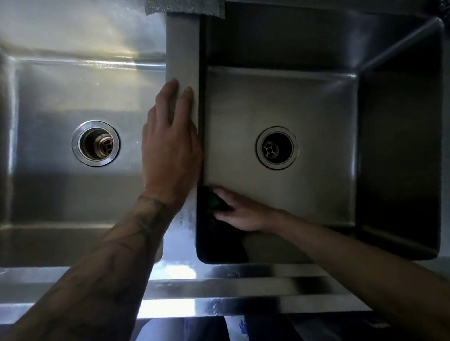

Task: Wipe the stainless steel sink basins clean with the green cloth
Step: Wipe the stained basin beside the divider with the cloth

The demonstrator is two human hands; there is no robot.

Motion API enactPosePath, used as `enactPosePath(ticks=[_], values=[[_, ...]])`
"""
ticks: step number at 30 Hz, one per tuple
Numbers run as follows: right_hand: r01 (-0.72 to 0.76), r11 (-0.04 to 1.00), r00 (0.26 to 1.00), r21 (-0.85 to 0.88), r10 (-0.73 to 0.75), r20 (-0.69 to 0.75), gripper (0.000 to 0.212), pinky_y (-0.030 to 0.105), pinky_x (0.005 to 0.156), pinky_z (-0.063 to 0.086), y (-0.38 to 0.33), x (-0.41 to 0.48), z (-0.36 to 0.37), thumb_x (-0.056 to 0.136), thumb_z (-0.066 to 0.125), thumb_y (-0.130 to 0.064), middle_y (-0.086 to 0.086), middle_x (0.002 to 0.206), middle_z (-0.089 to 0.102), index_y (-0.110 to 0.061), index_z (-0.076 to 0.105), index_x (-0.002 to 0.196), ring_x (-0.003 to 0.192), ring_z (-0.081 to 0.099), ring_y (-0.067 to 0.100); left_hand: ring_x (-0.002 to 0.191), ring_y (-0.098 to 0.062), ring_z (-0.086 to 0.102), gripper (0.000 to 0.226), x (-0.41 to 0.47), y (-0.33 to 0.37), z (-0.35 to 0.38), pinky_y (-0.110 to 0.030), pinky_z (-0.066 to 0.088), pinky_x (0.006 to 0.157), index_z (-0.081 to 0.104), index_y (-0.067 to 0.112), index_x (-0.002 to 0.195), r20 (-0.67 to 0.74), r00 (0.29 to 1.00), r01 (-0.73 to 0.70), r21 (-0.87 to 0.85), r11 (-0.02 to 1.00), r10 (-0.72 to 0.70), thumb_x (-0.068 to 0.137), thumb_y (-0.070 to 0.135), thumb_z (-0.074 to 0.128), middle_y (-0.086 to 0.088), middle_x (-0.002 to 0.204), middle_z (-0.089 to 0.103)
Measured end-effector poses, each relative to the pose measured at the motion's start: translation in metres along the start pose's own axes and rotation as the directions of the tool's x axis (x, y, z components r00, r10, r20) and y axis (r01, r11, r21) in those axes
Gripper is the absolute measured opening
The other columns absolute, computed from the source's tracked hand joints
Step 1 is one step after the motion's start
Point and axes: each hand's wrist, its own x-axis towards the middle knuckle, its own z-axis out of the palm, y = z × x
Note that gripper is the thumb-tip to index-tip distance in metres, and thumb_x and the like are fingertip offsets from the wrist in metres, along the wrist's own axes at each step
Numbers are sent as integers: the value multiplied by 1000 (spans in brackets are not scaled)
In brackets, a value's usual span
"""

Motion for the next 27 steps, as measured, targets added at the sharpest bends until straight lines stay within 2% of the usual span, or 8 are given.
enactPosePath(ticks=[3, 7, 11, 16, 19, 21, 23, 27], values=[[36, 985, 993, -167, -17, 113, 53, 34, 115, 34, 11, 0, 1, 103, 60, -26, 11, 153, 49, -8, 44, 150, 139, 46, 25, 130, -43, 56, 46, -7, 0, -1, -51, 47, 101, 56, 3, 146, 14, 1000, 2, 66, 998, -3, 105, 15, 42, -22, 156, 49], [81, 926, 990, -369, -31, 139, 59, 35, 121, 29, 13, 4, 3, 101, 59, -42, 5, 162, 39, -16, 45, 153, 148, 37, 25, 137, -43, 51, 41, -55, 2, -9, -53, 42, 111, 56, 2, 146, 19, 1000, -8, 105, 994, 6, 111, 19, 43, -23, 154, 50], [187, 916, 976, -355, -131, 176, 57, 32, 113, 37, -5, -14, 0, 102, 52, -53, 2, 156, 47, -23, 48, 150, 140, 46, 22, 145, -42, 44, 46, -128, 12, -17, -55, 38, 117, 50, 4, 153, 59, 995, 76, 135, 988, -84, 111, 23, 44, -20, 160, 44], [295, 949, 951, -109, -279, 136, 32, 24, 95, 48, -4, -64, -17, 102, 62, -29, 4, 124, 71, -9, 66, 127, 112, 64, 16, 152, -42, 33, 56, -175, 39, -9, -60, 33, 121, 36, 9, 162, 64, 962, 249, 184, 951, -264, 110, 28, 39, -14, 170, 31], [245, 952, 963, -182, -217, 159, 34, 25, 93, 49, 18, -57, -21, 102, 61, -37, -4, 123, 70, -18, 65, 129, 107, 63, 8, 159, -41, 22, 60, -187, 58, 0, -58, 26, 127, 30, 10, 165, 30, 930, 350, 234, 907, -367, 110, 33, 40, -12, 173, 26], [185, 930, 976, -318, -135, 171, 40, 31, 98, 48, 30, -44, -22, 102, 56, -46, -4, 130, 67, -24, 62, 135, 115, 62, 13, 161, -39, 17, 63, -190, 66, 6, -56, 21, 129, 26, 10, 166, 12, 914, 384, 292, 876, -405, 110, 35, 39, -10, 174, 23], [200, 913, 976, -356, -153, 156, 38, 35, 96, 49, 36, -46, -23, 102, 56, -46, 1, 126, 69, -23, 64, 132, 112, 63, 17, 162, -37, 15, 62, -192, 68, 7, -55, 20, 130, 25, 13, 167, 3, 906, 402, 301, 864, -423, 110, 34, 38, -7, 175, 22], [309, 941, 948, -135, -294, 122, 20, 25, 81, 48, 31, -81, -33, 99, 66, -36, -3, 100, 70, -20, 67, 111, 92, 64, 10, 163, -32, 9, 62, -191, 67, 6, -50, 12, 133, 23, 17, 168, 14, 898, 419, 272, 866, -439, 110, 32, 39, -2, 176, 17]])
